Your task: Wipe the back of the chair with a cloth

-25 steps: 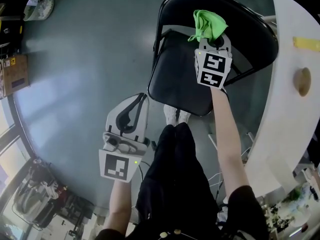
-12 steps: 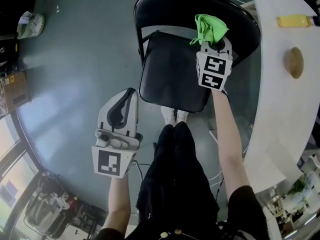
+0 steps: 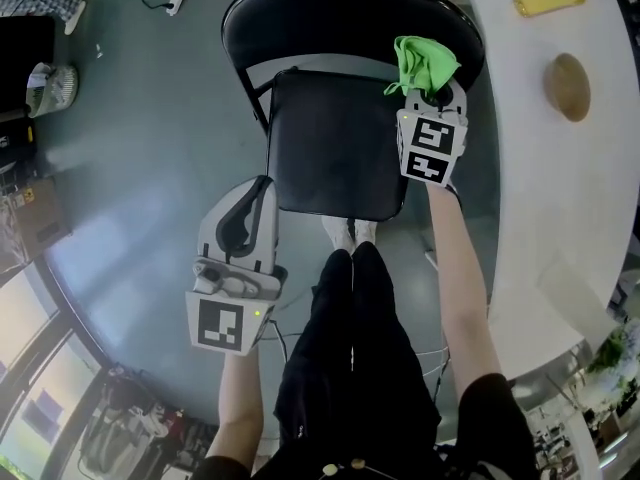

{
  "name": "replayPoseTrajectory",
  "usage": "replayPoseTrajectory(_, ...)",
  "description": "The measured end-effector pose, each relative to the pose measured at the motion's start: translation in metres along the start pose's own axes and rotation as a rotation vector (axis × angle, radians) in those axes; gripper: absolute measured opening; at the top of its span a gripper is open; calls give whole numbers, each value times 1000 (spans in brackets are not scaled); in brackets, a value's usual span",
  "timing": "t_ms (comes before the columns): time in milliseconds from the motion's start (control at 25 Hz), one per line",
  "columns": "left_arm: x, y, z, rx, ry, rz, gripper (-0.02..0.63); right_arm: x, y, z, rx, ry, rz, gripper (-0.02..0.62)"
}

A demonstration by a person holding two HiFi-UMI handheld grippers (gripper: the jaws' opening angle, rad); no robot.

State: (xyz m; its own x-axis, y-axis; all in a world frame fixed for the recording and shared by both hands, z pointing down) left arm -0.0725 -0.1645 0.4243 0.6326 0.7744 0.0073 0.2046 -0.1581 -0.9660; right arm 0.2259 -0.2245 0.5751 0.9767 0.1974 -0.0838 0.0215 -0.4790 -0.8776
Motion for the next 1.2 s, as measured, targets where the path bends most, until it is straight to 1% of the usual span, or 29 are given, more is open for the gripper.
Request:
replayPoseTrajectory(200,13,5,-10,-3,-36,-16,12,19,-8,9,-7,-39,-44,49)
replayPoseTrajectory(360,21,7,-13,-6,-49,-24,12,31,-13,14,-13,-60,-63,50)
replayPoseTrajectory(560,28,10,-16,17,-61,-40,12,46,-20,20,-24,-93,-83,52)
replayPoseTrajectory(680,34,11,-17,-3,-68,-39,12,53,-25,24,-32,-125,-96,52)
replayPoseTrajectory(920,43,12,-13,-1,-79,-46,12,64,-41,33,-71,-204,-153,49)
replayPoseTrajectory(1040,48,13,-12,-1,-81,-48,12,63,-47,42,-85,-181,-184,46)
replayPoseTrajectory(1200,56,18,-12,1,-90,-64,12,58,-43,63,-51,-116,-177,46)
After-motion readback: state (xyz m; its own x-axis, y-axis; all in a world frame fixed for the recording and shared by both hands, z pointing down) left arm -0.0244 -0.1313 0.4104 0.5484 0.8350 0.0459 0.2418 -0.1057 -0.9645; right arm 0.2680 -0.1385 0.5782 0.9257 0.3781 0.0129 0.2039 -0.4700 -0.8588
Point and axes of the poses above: the fingertips, and each gripper's own axes: z backward along the fingers, x to its right, y out of its top, the point moved 7 cm from there along z, backward along the fingers, and after that the axes turned 5 degrees about -z, right-handed, at the moved point
